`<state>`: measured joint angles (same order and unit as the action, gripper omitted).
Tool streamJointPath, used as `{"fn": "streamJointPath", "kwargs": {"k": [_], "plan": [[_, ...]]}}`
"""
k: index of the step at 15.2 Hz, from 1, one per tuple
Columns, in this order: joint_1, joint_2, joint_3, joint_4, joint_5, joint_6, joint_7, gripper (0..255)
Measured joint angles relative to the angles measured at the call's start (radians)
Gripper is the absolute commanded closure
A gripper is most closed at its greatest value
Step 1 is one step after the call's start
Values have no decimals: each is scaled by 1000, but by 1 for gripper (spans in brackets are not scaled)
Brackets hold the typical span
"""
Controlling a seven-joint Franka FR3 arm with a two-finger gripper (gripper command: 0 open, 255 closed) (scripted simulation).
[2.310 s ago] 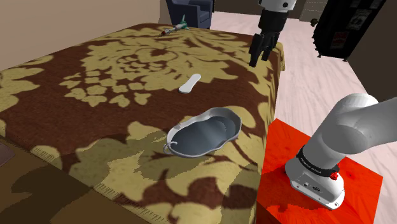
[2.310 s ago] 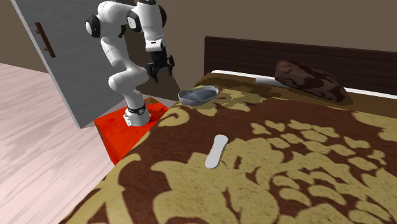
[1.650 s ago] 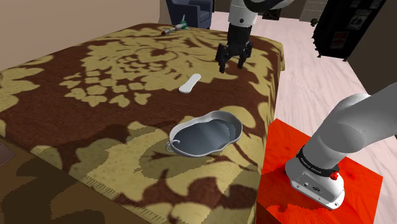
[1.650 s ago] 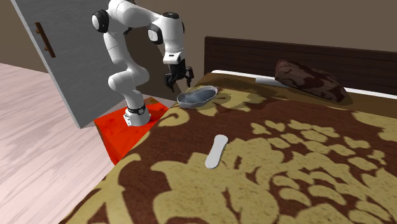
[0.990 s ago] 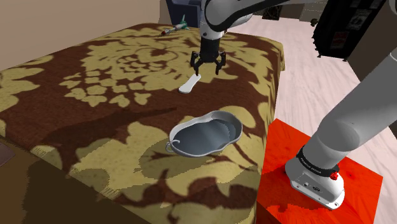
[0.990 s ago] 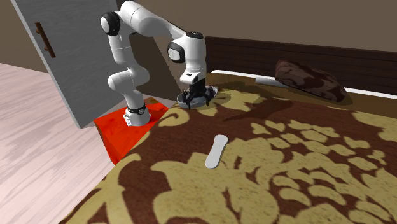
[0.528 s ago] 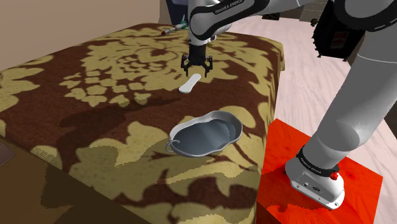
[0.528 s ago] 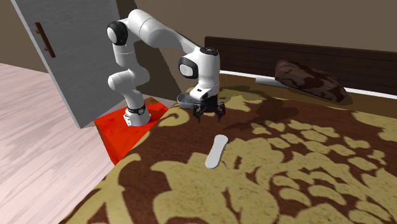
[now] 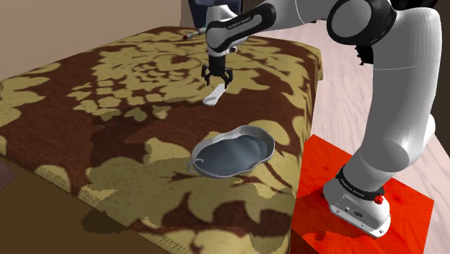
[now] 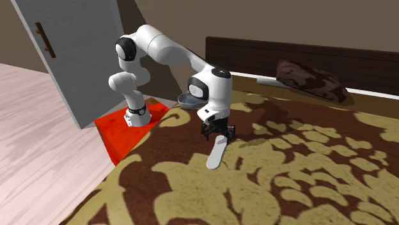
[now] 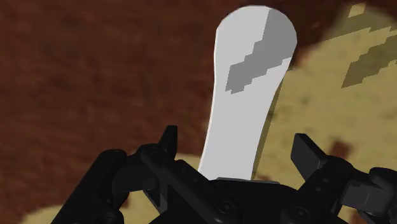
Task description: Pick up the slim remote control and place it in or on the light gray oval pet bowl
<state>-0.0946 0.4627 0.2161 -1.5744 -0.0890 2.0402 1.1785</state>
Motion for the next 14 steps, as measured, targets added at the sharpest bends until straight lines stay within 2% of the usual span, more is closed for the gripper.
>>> {"fn": "streamJointPath", "kwargs": {"k": [3, 8, 14], "plan": [[3, 44, -11, 25, -6, 17, 23, 0], [5, 70, -15, 3, -12, 66, 29, 0], [6, 78, -16, 4, -14, 72, 30, 0]]}}
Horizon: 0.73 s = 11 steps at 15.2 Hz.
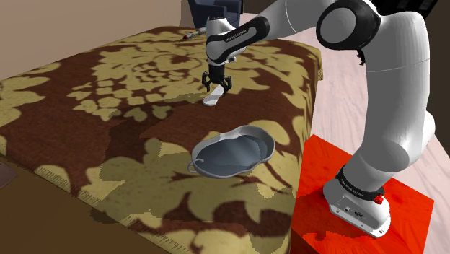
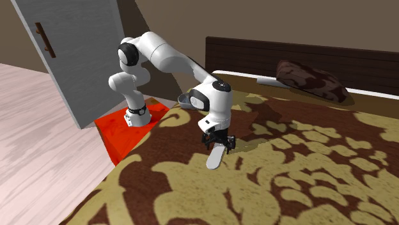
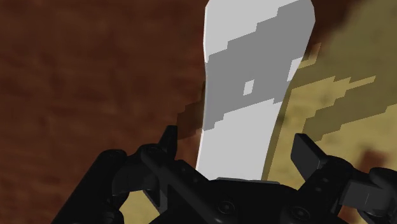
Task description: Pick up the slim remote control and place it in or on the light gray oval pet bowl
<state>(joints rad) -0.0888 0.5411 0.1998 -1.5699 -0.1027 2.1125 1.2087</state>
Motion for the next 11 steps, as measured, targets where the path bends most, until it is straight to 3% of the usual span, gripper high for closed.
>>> {"fn": "streamJointPath", "kwargs": {"k": [1, 2, 11], "plan": [[0, 0, 0, 0, 0, 0, 0, 0], [0, 0, 0, 0, 0, 0, 0, 255], [0, 0, 0, 0, 0, 0, 0, 255]]}}
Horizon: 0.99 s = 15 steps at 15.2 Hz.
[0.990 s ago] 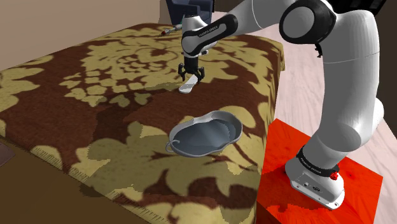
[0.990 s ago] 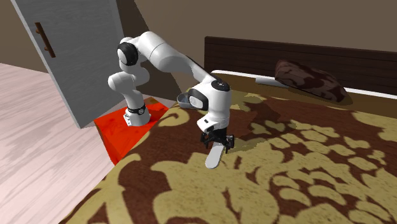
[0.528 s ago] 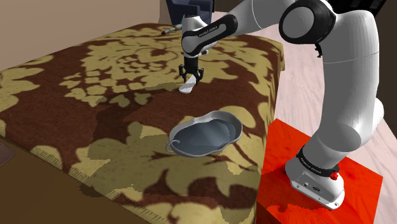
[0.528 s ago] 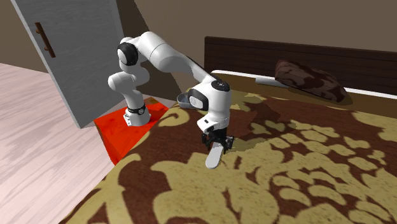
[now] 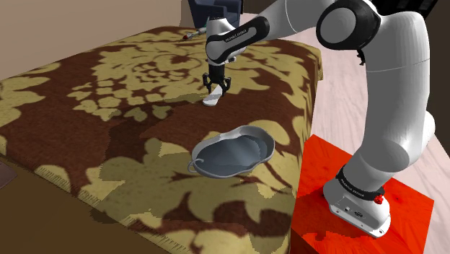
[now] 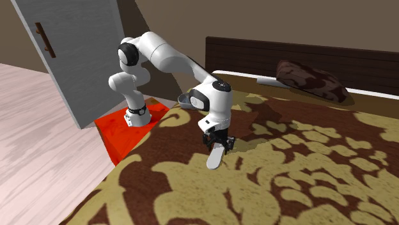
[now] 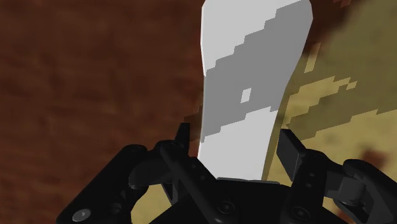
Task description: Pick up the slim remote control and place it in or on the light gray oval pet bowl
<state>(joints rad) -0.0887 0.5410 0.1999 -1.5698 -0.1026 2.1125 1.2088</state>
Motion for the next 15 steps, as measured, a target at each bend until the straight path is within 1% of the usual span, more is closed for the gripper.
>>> {"fn": "streamJointPath", "kwargs": {"k": [2, 6, 15], "plan": [[0, -3, 0, 1, 1, -5, 0, 255], [-2, -21, 3, 21, 5, -42, -4, 255], [-1, -55, 8, 95, 14, -149, -8, 255]]}}
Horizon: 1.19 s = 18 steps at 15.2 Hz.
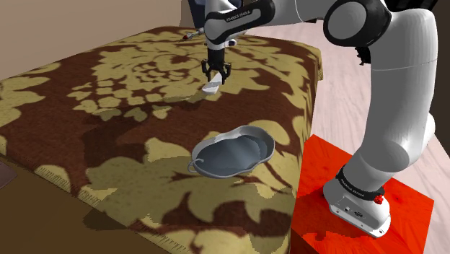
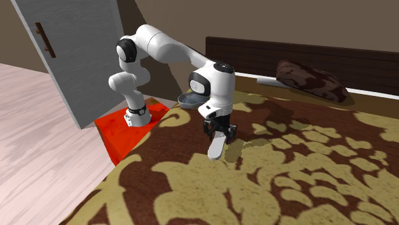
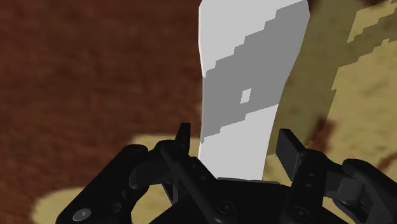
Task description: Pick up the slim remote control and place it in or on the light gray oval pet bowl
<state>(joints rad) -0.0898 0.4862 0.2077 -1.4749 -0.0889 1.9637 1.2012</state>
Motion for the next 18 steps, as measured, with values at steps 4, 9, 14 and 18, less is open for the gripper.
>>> {"fn": "streamJointPath", "kwargs": {"k": [4, 9, 14, 18], "plan": [[-1, -19, 2, 24, 4, -43, -3, 255], [2, -25, 4, 82, 6, -106, -3, 255], [1, -36, 5, 132, 9, -168, -8, 255], [7, -30, 6, 194, 8, -223, -5, 255]]}}
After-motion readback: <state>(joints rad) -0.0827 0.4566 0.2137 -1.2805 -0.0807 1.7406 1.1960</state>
